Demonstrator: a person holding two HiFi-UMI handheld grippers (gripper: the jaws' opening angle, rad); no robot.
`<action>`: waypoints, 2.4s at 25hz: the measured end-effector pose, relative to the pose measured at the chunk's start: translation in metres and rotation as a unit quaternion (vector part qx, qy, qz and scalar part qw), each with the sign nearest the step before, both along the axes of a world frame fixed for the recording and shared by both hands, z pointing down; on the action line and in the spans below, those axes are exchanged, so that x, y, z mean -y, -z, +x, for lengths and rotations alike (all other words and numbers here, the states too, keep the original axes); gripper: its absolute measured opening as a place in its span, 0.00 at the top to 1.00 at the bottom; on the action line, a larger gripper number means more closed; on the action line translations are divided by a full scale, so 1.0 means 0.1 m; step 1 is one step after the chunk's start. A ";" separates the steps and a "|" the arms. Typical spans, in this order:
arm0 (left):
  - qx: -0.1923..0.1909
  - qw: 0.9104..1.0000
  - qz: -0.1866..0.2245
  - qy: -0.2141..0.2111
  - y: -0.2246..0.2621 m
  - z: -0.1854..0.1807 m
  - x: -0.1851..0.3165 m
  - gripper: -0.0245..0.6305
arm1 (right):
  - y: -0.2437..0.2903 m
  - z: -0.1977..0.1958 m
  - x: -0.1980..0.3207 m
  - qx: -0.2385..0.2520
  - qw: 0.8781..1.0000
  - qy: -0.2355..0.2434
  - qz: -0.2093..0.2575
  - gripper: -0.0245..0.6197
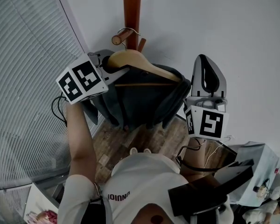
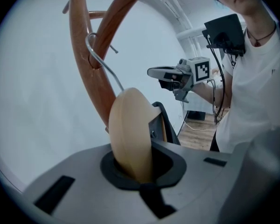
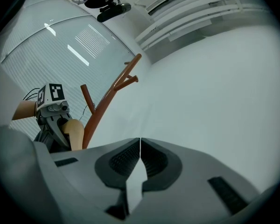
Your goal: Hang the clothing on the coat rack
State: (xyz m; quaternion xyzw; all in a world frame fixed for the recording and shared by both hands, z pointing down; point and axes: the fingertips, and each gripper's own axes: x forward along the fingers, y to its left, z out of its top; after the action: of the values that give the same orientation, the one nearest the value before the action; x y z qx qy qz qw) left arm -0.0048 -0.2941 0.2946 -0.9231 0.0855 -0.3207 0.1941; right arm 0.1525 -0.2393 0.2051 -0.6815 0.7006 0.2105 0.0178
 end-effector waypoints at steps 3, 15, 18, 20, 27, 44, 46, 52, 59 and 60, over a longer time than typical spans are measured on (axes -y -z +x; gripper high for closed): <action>-0.005 1.000 -0.007 0.002 -0.02 0.00 0.01 0.93 | -0.02 0.00 0.00 -0.001 1.000 0.000 -0.001 0.93; -0.011 1.000 -0.013 0.005 0.00 -0.01 0.05 0.93 | 0.02 0.01 -0.02 0.001 1.000 -0.006 0.002 0.93; -0.011 1.000 -0.014 0.006 0.00 -0.01 0.06 0.93 | 0.02 0.01 -0.01 0.003 1.000 -0.005 0.001 0.93; -0.012 1.000 -0.014 0.007 0.00 -0.03 0.05 0.93 | 0.01 0.00 -0.01 0.004 1.000 -0.005 0.000 0.93; -0.014 1.000 -0.009 0.014 0.00 -0.06 0.05 0.93 | 0.00 -0.02 -0.01 0.004 1.000 0.000 0.002 0.93; -0.027 0.996 0.035 0.073 0.08 -0.19 0.18 0.78 | -0.06 -0.07 0.00 -0.001 1.000 0.009 -0.003 0.93; -0.046 0.995 0.058 0.073 0.15 -0.20 0.21 0.70 | -0.07 -0.09 0.01 -0.007 1.000 0.009 -0.007 0.93; -0.090 0.989 0.091 0.077 0.34 -0.27 0.17 0.63 | -0.08 -0.14 0.03 -0.019 1.000 0.008 -0.009 0.93; -0.157 0.972 0.144 0.101 0.63 -0.44 -0.02 0.62 | -0.06 -0.24 -0.03 -0.023 1.000 0.013 -0.005 0.93; -0.173 0.969 0.142 0.102 0.68 -0.45 -0.06 0.62 | -0.06 -0.25 -0.03 -0.023 1.000 0.012 -0.005 0.93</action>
State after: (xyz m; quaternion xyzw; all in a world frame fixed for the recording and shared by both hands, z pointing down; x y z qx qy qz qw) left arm -0.0501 -0.2876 0.2268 -0.9140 0.2561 -0.1586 0.2719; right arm 0.1270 -0.2361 0.2109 -0.6682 0.7099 0.2227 0.0005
